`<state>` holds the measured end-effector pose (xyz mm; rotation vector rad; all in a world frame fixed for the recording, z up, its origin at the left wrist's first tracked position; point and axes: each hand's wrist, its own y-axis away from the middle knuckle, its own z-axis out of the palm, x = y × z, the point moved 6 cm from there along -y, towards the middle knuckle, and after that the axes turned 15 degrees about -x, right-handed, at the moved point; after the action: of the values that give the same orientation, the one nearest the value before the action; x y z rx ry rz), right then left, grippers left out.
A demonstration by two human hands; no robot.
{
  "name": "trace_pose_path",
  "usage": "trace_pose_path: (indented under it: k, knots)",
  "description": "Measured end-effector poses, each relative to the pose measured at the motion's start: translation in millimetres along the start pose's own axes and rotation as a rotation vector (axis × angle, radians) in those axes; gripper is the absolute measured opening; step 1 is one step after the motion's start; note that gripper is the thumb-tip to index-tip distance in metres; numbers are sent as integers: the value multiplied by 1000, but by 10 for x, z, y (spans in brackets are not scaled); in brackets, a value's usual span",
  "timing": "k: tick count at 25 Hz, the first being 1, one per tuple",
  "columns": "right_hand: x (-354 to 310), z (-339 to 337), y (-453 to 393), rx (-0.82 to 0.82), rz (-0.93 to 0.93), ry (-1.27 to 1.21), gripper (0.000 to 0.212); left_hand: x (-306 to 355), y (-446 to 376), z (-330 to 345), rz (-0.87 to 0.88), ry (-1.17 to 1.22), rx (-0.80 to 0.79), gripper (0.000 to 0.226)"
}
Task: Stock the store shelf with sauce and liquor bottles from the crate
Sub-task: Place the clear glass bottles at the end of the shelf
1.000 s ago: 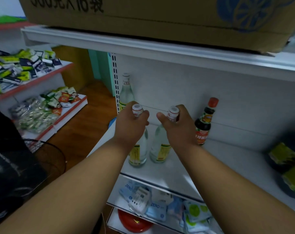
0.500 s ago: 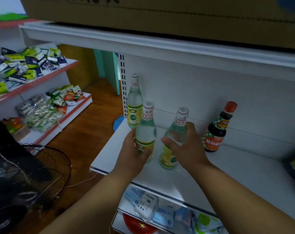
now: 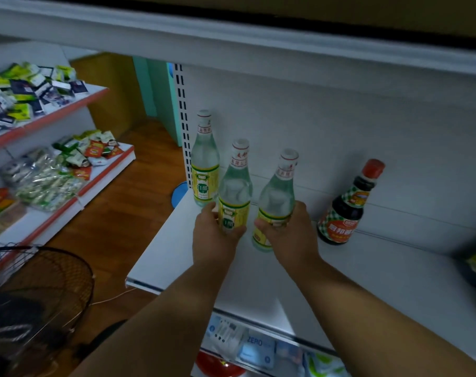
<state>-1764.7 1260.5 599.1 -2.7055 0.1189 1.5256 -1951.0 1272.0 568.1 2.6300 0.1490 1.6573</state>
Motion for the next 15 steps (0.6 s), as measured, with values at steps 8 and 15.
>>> trace_pose_path:
  k: [8,15]
  knots:
    - [236,-82,-370,87,132,111,62,-26,-417,264,-36,-120,21,61]
    - [185,-64,-323,125,132,41,61,-34,-527,326,-33,-275,90,65]
